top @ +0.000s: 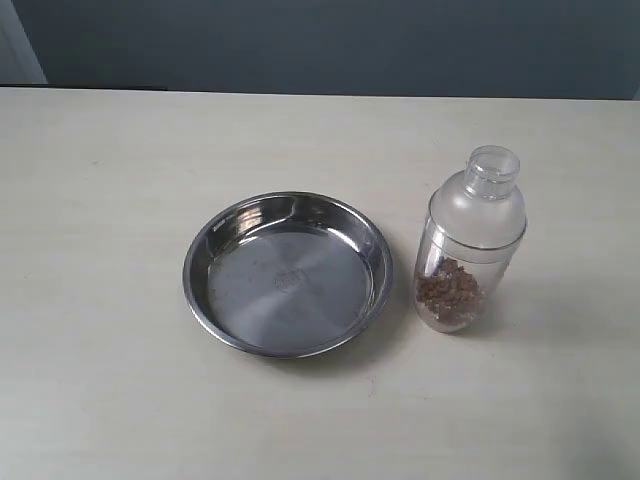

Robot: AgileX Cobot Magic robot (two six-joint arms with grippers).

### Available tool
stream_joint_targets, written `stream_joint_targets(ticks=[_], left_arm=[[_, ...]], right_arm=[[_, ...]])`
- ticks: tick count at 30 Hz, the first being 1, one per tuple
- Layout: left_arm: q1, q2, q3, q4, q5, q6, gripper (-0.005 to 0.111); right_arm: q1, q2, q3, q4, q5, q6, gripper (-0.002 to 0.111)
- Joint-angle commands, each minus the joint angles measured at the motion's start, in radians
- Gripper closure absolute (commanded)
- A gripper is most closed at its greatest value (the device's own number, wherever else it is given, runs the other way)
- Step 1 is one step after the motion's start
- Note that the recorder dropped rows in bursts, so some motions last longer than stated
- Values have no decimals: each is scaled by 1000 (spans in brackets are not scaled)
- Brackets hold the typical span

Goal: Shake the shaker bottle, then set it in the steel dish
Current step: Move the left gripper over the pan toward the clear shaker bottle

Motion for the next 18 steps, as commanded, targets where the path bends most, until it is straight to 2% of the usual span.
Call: stream_joint_targets(ticks=[1,3,6,8,14,18], left_arm=[[-154,202,-85,371,-240,-58,106],[-202,304,-111,461,-327,-76,106],[-234,449,-135,437,-334,-91,102],[-239,537,-136,430,-359,-118,97],[-241,759,-136,468,-511,-356,75],[-241,862,-136,655,-646,-360,67]], right_arm=[[4,-4,2,-3,-12,-2,109],[4,-4,2,-3,-12,-2,109],[4,-4,2,-3,-12,-2,109],[4,-4,2,-3,-12,-2,109],[4,-4,2,-3,-12,-2,109],[4,-4,2,-3,-12,-2,109]])
